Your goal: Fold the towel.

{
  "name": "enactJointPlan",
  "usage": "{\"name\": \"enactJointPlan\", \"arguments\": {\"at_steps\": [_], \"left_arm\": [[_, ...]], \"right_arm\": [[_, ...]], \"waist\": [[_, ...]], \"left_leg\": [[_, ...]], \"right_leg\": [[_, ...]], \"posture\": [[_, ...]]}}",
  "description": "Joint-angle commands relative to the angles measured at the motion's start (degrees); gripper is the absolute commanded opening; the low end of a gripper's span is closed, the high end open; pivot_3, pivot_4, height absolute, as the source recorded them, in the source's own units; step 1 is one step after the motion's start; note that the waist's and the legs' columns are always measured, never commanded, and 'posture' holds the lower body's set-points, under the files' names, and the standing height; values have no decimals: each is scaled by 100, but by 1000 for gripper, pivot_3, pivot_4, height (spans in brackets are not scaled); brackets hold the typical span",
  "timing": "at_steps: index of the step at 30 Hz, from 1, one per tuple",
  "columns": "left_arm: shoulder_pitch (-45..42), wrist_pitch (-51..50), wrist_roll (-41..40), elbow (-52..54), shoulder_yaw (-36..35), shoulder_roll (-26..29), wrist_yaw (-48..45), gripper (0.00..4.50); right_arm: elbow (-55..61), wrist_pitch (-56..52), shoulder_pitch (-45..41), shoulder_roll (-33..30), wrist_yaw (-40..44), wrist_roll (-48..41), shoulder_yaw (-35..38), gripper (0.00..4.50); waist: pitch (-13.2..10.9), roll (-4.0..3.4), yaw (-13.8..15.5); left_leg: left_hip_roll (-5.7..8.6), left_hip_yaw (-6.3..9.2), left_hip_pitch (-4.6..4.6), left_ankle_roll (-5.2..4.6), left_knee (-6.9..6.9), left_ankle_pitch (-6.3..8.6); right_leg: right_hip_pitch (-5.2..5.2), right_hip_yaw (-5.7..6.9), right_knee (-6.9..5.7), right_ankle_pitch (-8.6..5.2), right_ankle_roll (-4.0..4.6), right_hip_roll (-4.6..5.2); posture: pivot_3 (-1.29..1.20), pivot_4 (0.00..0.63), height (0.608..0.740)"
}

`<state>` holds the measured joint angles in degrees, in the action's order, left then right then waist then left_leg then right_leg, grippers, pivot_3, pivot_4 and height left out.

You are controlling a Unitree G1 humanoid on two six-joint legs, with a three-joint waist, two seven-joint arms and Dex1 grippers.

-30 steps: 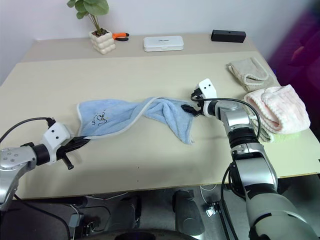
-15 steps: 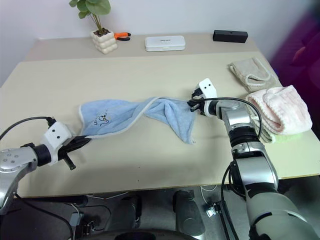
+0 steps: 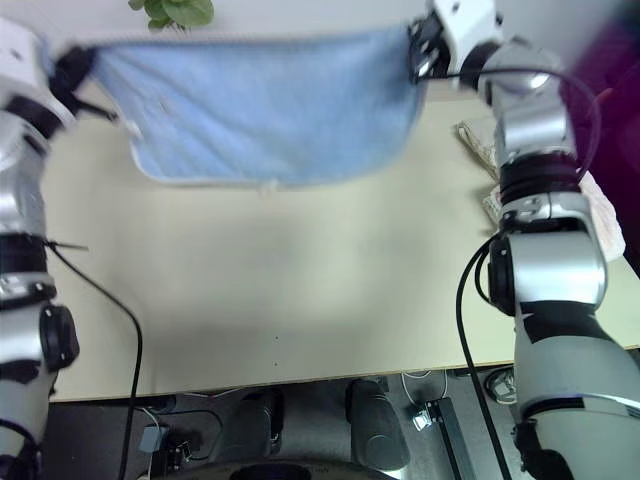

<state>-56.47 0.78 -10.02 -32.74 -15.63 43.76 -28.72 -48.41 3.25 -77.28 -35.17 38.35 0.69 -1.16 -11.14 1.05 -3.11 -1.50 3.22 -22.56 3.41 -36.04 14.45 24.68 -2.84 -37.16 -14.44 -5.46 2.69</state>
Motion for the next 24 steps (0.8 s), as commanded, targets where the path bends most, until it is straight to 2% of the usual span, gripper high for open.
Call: {"name": "enactJointPlan", "arguments": {"at_steps": [1, 6, 11, 14, 19, 22, 24], "left_arm": [[530, 145, -273, 29, -312, 284, -508, 0], [2865, -505, -982, 1412, -836, 639, -1645, 0], [4995, -1356, -1517, 2873, -1420, 804, -2313, 0], [6055, -1979, -1813, 3514, -1944, 929, -2583, 0], [6917, -2783, -2218, 4149, -2526, 1119, -2945, 0], [7024, -2872, -2157, 4214, -2495, 1188, -2993, 0], [6818, -2752, -1991, 4136, -2227, 1194, -2887, 0]], "right_arm": [[1207, -328, 404, -180, 622, -528, 266, 39], [4275, -1881, 2543, -533, 1868, -1896, 368, 39], [5692, -3007, 4219, -1183, 2446, -2613, 537, 39], [6211, -3480, 5067, -1567, 2833, -3149, 809, 39], [6533, -3838, 5611, -1864, 3010, -3535, 1002, 39], [6402, -3730, 5568, -1780, 2862, -3350, 850, 39], [6101, -3539, 5376, -1614, 2606, -2987, 605, 39]], "waist": [[1, -3, -37], [-1, -6, -92], [-5, -2, -5], [-5, -2, 70], [-4, 1, 90], [-3, 1, 81], [-3, 1, 72]], "left_leg": [[0, -3, 1, -2, 5, 1], [-8, -2, -9, -32, 2, 18], [-8, 5, -36, -31, -49, 18], [-10, 3, 19, -32, -53, 19], [-11, 2, 23, -32, -60, 19], [-11, 2, 23, -32, -61, 19], [-11, 1, 23, -32, -61, 19]], "right_leg": [[0, 0, 1, -2, -3, 0], [7, 0, -3, -5, -4, -3], [19, 2, -18, 0, 3, -1], [-35, 2, -8, -3, 7, -3], [-45, 2, -4, -15, 26, -5], [-44, 2, -4, -15, 25, -7], [-44, 2, -4, -15, 24, -7]], "posture": [[0, 150, 737], [0, 150, 737], [0, 150, 737], [0, 150, 737], [0, 150, 737], [0, 150, 737], [0, 150, 737]]}}
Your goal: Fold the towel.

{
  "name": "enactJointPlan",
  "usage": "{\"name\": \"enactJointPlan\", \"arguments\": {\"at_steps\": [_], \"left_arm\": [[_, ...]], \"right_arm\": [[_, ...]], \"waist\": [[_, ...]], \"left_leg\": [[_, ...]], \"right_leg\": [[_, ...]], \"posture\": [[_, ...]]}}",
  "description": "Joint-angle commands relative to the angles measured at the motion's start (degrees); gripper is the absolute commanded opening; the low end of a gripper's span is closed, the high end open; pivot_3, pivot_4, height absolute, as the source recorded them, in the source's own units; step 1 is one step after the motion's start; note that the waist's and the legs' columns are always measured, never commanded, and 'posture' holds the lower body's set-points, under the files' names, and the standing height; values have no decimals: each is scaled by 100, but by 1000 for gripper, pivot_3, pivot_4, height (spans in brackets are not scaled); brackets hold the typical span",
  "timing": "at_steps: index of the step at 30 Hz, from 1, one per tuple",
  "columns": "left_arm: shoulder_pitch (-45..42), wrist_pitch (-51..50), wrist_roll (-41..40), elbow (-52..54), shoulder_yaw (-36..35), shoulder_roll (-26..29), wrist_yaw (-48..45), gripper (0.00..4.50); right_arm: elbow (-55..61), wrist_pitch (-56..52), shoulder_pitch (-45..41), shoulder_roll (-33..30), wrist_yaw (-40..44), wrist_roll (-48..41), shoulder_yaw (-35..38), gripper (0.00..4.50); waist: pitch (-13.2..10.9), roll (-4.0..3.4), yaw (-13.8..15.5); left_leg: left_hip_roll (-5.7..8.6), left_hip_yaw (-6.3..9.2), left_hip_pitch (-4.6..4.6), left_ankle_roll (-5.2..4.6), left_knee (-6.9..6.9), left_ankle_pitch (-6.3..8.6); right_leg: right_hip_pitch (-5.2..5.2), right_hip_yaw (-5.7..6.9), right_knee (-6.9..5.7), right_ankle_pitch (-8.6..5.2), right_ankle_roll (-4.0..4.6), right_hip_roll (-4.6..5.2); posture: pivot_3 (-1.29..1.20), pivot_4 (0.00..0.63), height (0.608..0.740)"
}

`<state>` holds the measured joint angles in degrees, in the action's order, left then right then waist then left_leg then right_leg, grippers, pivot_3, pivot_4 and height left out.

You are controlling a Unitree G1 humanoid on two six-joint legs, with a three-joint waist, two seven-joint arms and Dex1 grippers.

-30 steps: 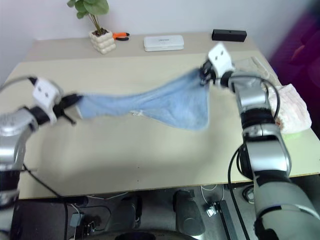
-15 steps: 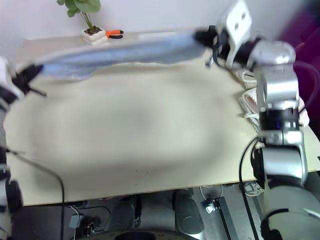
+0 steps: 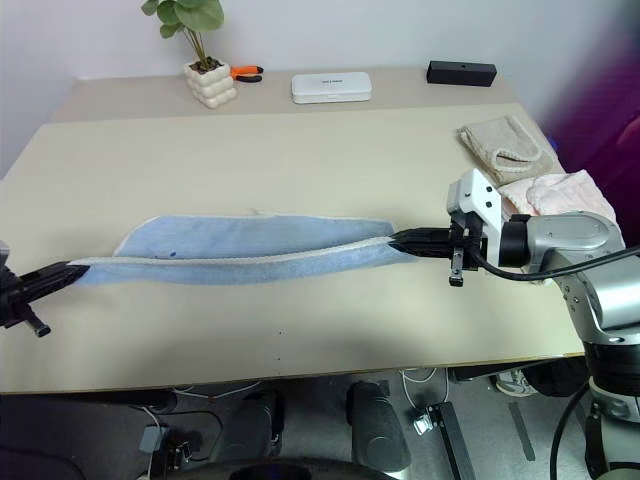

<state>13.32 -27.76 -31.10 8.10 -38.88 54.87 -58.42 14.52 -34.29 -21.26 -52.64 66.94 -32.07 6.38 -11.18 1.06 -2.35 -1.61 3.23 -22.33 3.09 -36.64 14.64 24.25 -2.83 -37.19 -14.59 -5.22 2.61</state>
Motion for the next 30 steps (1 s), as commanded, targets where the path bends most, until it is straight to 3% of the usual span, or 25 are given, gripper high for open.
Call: {"name": "enactJointPlan", "arguments": {"at_steps": [1, 4, 8, 13, 17, 30], "left_arm": [[-339, 186, 253, -40, 293, 78, 184, 0], [-970, 530, 698, -411, 901, 31, 456, 0], [-2519, 870, 1237, -1567, 1944, -234, 742, 0], [-2892, 1124, 1410, -2082, 2188, -256, 663, 0], [-3593, 1472, 1720, -3111, 2624, -482, 699, 0], [-3628, 1673, 1807, -3636, 2619, -503, 711, 0]], "right_arm": [[-354, 279, -327, 224, -390, 448, -266, 39], [-770, 510, -532, 439, -640, 859, -543, 39], [-1667, 976, -821, 857, -1079, 1480, -856, 39], [-1969, 1124, -945, 1010, -1137, 1628, -873, 39], [-2635, 1336, -1195, 1344, -1398, 1867, -970, 39], [-3355, 1903, -1587, 1815, -1511, 2187, -995, 39]], "waist": [[0, 0, -5], [0, 1, 11], [1, 2, 41], [0, 1, -41], [0, 0, -14], [0, -1, -15]], "left_leg": [[0, 0, -1, 0, 0, 0], [0, 3, -6, 0, -3, 0], [3, 2, -11, 0, -7, 0], [3, -3, -16, -21, -12, 12], [0, 3, -13, -36, -15, 20], [1, 1, -17, -36, -29, 20]], "right_leg": [[2, 0, 0, 0, 0, -1], [6, 1, -1, 2, 1, -4], [6, 1, 0, 14, -20, -4], [15, -2, -4, 15, -22, -1], [19, 0, -16, 15, -20, -12], [15, -1, -22, 15, -21, -6]], "posture": [[0, 150, 737], [0, 150, 737], [0, 150, 737], [0, 150, 737], [0, 150, 737], [0, 150, 737]]}}
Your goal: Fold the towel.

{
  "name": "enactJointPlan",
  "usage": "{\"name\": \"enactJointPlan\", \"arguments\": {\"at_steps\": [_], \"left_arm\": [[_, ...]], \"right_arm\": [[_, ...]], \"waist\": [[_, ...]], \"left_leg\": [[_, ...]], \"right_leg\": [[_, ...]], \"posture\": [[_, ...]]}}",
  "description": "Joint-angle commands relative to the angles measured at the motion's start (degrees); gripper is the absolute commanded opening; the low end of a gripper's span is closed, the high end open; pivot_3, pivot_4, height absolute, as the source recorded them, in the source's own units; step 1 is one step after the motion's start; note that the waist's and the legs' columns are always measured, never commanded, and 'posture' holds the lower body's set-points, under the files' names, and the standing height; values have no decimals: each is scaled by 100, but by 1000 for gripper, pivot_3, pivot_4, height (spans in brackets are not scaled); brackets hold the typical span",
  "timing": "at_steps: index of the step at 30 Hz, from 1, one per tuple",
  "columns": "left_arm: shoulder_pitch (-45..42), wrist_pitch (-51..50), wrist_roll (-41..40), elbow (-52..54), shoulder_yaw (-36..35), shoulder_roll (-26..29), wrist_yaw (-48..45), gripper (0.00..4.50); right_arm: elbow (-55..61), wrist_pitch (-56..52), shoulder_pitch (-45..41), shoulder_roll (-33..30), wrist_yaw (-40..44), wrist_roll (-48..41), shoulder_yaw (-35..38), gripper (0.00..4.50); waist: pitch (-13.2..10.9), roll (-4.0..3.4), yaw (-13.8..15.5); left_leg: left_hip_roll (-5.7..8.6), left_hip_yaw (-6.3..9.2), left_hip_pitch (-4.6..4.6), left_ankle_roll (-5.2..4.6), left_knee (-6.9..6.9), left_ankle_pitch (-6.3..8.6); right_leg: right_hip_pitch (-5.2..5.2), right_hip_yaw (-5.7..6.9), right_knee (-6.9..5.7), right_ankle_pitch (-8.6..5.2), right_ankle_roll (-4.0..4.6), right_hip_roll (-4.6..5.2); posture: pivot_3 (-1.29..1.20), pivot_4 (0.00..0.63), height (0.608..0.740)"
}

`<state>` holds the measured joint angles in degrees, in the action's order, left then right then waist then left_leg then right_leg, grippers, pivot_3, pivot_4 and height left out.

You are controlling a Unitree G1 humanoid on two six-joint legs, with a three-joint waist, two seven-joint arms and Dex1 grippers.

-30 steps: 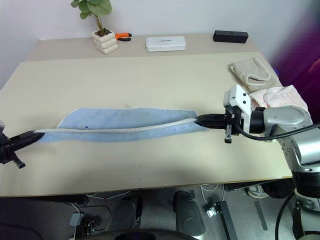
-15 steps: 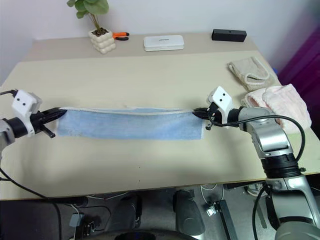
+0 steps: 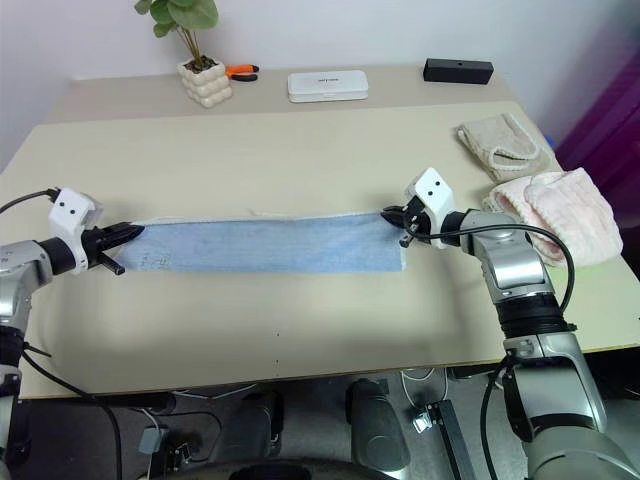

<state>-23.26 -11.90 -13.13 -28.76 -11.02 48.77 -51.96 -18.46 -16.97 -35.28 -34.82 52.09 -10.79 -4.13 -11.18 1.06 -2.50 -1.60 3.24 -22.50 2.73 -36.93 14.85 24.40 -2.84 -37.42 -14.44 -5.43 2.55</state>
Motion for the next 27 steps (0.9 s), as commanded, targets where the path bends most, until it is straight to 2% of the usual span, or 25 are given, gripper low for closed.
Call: {"name": "enactJointPlan", "arguments": {"at_steps": [1, 3, 6, 12, 13, 17, 20, 24, 27], "left_arm": [[45, 84, 15, 52, -166, 105, 79, 0], [75, -26, -37, 67, -184, 92, 71, 0], [74, -61, -47, 56, -262, 62, 252, 895], [173, -136, -212, 221, -581, 66, 478, 3715], [227, -215, -307, 281, -718, 74, 532, 3745], [609, -489, -772, 936, -1418, -33, 845, 3745], [831, -563, -954, 1788, -1484, -219, 933, 3745], [1164, -989, -1214, 3580, -541, -598, 677, 3745], [1203, -1111, -1106, 4354, 237, -836, 591, 3745]], "right_arm": [[-108, 194, -214, 53, -30, 83, 54, 39], [-195, 237, -262, 53, -49, 170, 35, 39], [-119, 94, -246, 3, 77, 120, 79, 903], [534, -28, 64, -267, -103, 106, 374, 3701], [747, -122, 175, -343, -161, 41, 509, 4170], [1990, -1057, 891, -550, -352, -631, 1296, 4170], [2903, -2138, 1427, -473, -430, -1509, 1787, 4345], [4251, -3690, 2379, 38, -1166, -2801, 2389, 4345], [4712, -4375, 2772, 418, -1740, -3384, 2639, 4345]], "waist": [[0, 0, 1], [0, 0, 0], [0, 0, 1], [0, 0, 6], [0, 0, 5], [0, 0, 16], [1, 2, 39], [4, 3, 114], [4, 3, 155]], "left_leg": [[0, 0, 0, 0, 0, 0], [0, 0, 0, 0, -1, 0], [0, 0, 0, 0, -1, 0], [0, 0, 0, 0, -1, 0], [0, 0, -1, 0, -1, 0], [-1, 4, -4, -2, 2, 2], [-1, 5, -1, -2, -2, 1], [-1, 7, 7, -1, -5, 2], [1, 3, 8, -1, -12, 2]], "right_leg": [[0, 0, 0, 0, 0, 0], [0, 0, 0, 0, 0, 1], [0, 0, -1, 0, 0, 1], [0, 0, -1, 0, 0, 2], [0, 0, -1, 0, 0, 2], [1, 1, 1, -1, -1, 3], [-5, 1, -1, -1, -1, 4], [-22, 1, 3, -1, -1, 5], [-26, -2, 7, -1, -1, 5]], "posture": [[0, 150, 737], [0, 150, 737], [0, 150, 737], [0, 150, 737], [0, 150, 737], [0, 150, 737], [0, 150, 737], [0, 150, 737], [0, 150, 737]]}}
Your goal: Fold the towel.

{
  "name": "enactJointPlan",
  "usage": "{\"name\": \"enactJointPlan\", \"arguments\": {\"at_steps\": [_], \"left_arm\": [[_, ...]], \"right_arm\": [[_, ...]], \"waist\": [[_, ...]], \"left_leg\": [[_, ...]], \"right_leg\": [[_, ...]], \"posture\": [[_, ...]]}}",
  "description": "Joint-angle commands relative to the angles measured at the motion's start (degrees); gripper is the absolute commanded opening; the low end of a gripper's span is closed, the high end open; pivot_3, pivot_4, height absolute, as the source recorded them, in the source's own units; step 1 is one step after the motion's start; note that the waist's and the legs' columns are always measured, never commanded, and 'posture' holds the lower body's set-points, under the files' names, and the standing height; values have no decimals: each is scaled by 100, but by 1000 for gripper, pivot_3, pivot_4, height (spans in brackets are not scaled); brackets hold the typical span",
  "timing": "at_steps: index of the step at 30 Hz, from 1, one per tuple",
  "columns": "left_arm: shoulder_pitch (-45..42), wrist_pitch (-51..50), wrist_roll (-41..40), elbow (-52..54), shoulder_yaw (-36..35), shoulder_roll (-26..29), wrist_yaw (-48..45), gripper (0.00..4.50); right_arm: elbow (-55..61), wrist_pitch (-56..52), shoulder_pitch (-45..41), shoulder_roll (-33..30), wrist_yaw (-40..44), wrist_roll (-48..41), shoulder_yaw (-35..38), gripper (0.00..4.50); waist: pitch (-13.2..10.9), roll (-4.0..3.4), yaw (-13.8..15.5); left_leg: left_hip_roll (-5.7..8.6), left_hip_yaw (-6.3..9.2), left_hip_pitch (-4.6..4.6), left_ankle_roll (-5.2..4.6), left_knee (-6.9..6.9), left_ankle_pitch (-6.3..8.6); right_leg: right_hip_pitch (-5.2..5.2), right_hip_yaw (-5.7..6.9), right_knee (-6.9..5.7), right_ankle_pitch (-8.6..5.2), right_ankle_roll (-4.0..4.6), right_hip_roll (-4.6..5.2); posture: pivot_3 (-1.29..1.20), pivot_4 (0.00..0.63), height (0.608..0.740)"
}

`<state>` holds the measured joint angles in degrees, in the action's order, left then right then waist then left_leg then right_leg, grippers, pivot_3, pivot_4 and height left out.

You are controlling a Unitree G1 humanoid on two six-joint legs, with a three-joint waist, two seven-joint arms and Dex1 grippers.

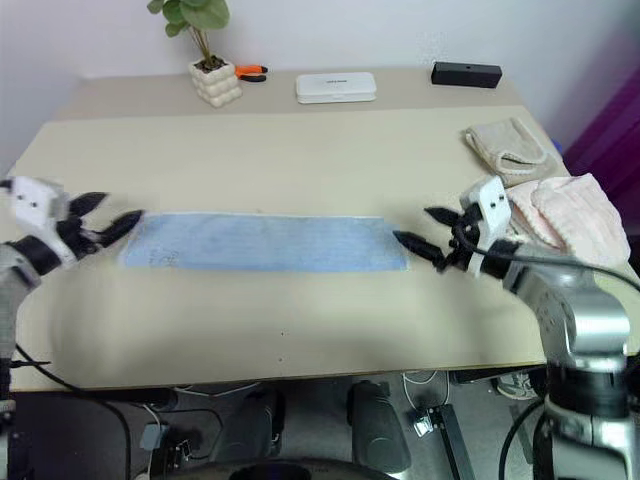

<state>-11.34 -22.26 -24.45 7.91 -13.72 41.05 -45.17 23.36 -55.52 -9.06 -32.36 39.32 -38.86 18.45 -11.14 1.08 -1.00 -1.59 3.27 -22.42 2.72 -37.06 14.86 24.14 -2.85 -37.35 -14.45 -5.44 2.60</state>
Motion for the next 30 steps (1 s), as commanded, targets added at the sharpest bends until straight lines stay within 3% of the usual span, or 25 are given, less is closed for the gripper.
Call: {"name": "enactJointPlan", "arguments": {"at_steps": [1, 4, 8, 14, 22, 25, 30], "left_arm": [[25, -24, 112, 877, 763, -110, -151, 3745], [18, 121, 327, 1281, 1482, -297, -281, 3745], [48, 10, 143, 1606, 1920, -641, -334, 3745], [203, -45, 98, 1786, 1941, -675, -331, 3745], [423, -75, 116, 1891, 1818, -579, -255, 3745], [513, -102, 126, 2003, 1845, -600, -178, 3745], [590, -111, 135, 2063, 1914, -639, -98, 3745]], "right_arm": [[652, -696, 265, 289, -641, -749, 431, 4345], [1017, -1193, 625, 697, -1300, -1208, 531, 4345], [1181, -1716, 767, 1411, -2330, -1789, 613, 4345], [596, -1980, 247, 2399, -3815, -2026, 786, 4345], [-570, -1644, -626, 3158, -5467, -2311, 1513, 4345], [-811, -1422, -786, 3254, -5910, -2564, 1727, 3486], [-737, -1269, -753, 3107, -6209, -2880, 1651, 989]], "waist": [[1, 1, 6], [2, 0, -3], [2, -3, -22], [3, -6, -18], [9, -11, -23], [12, -12, -5], [12, -15, -12]], "left_leg": [[0, -1, 0, 0, 0, 0], [0, 1, 1, 0, 2, 0], [-4, 2, 3, -1, 4, 0], [-5, 1, 1, -1, 3, 0], [-6, 1, 0, -2, 5, 0], [-4, 2, 0, -2, 3, 0], [-3, 1, -2, -2, 4, 0]], "right_leg": [[0, 0, 2, 0, 0, 0], [0, -1, 3, -1, 1, -5], [1, -4, 3, -1, 2, -13], [4, -5, 6, -3, 4, -15], [3, -5, 12, -4, 5, -15], [-3, -4, 16, -5, 6, -12], [-2, -4, 19, -6, 6, -10]], "posture": [[0, 150, 737], [0, 150, 737], [0, 150, 737], [0, 150, 737], [0, 150, 737], [0, 150, 737], [0, 150, 737]]}}
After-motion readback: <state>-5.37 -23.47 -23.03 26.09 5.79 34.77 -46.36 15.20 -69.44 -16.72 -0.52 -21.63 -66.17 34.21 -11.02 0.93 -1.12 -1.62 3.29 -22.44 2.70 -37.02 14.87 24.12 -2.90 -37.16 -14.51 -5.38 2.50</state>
